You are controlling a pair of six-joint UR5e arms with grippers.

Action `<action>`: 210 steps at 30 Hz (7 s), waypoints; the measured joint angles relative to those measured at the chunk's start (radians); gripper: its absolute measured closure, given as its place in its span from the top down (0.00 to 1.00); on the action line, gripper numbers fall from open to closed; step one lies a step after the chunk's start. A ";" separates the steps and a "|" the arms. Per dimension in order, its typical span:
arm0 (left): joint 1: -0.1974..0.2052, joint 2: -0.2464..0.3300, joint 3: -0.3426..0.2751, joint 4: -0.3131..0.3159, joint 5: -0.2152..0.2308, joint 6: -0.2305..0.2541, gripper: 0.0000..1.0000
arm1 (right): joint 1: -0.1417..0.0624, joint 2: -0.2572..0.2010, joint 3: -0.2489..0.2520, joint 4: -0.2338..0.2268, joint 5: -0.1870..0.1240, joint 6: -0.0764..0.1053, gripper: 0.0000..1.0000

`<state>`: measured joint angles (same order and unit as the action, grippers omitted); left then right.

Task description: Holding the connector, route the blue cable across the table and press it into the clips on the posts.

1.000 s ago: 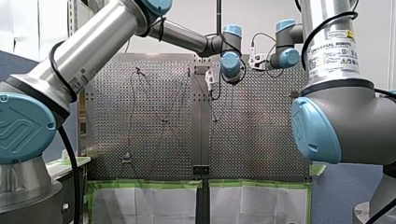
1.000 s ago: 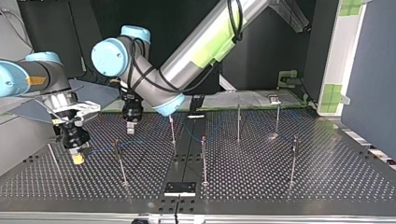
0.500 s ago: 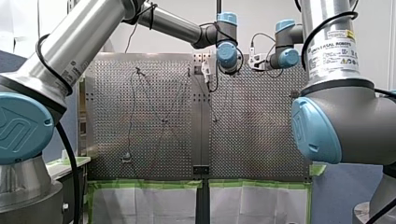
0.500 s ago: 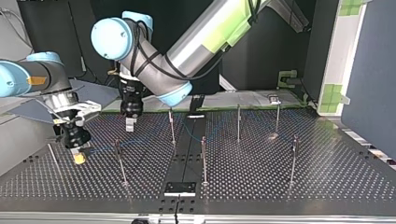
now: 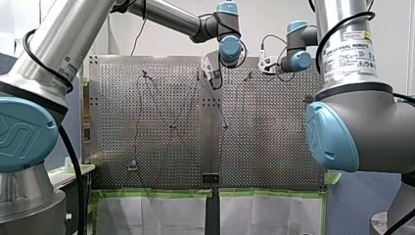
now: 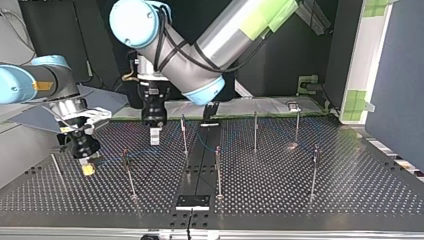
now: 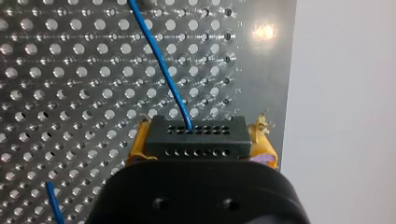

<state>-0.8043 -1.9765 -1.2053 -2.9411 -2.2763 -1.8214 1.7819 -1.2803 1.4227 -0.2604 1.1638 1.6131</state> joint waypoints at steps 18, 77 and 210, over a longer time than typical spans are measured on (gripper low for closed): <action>-0.021 0.147 -0.147 0.146 0.037 -0.146 1.00 | 0.011 0.000 0.002 0.006 0.019 0.000 0.00; -0.075 0.010 -0.641 0.641 -0.065 -0.169 1.00 | 0.002 0.000 0.004 0.013 0.051 -0.003 0.00; -0.073 0.011 -1.173 1.092 -0.053 -0.167 1.00 | 0.007 0.000 0.017 0.016 0.174 -0.034 0.00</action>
<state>-0.8778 -1.9655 -2.3784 -1.8486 -2.3293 -1.9880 1.7894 -1.2804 1.4398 -0.2441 1.3378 1.5788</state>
